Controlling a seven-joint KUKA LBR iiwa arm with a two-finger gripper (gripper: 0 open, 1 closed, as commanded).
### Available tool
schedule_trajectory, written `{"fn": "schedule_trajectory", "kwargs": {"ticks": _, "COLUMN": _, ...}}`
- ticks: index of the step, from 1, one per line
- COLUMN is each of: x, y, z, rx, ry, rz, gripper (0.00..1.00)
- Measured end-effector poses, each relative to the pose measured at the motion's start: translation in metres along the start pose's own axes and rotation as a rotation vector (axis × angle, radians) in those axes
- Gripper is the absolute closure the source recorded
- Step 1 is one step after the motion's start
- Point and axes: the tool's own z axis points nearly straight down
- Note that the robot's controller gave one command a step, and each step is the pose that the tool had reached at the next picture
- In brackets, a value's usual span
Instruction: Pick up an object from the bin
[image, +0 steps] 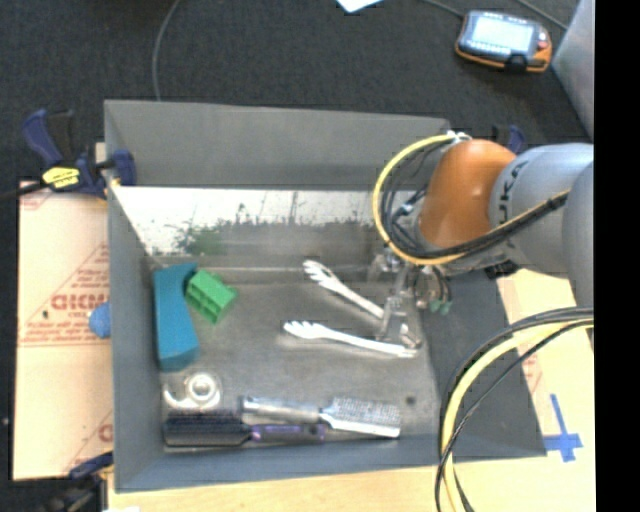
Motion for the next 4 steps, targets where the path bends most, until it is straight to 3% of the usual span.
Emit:
{"fn": "schedule_trajectory", "kwargs": {"ticks": 1, "x": -0.02, "y": -0.009, "z": -0.002, "rx": -0.002, "ry": 0.007, "rz": 0.298, "gripper": 0.0}}
{"fn": "schedule_trajectory", "kwargs": {"ticks": 2, "x": 0.013, "y": -0.018, "z": -0.069, "rx": 0.001, "ry": -0.009, "rz": 0.002, "gripper": 0.0}}
{"fn": "schedule_trajectory", "kwargs": {"ticks": 3, "x": -0.014, "y": -0.011, "z": 0.003, "rx": 0.0, "ry": 0.007, "rz": 0.347, "gripper": 0.0}}
{"fn": "schedule_trajectory", "kwargs": {"ticks": 4, "x": -0.003, "y": -0.018, "z": -0.045, "rx": 0.001, "ry": -0.021, "rz": 0.183, "gripper": 0.0}}
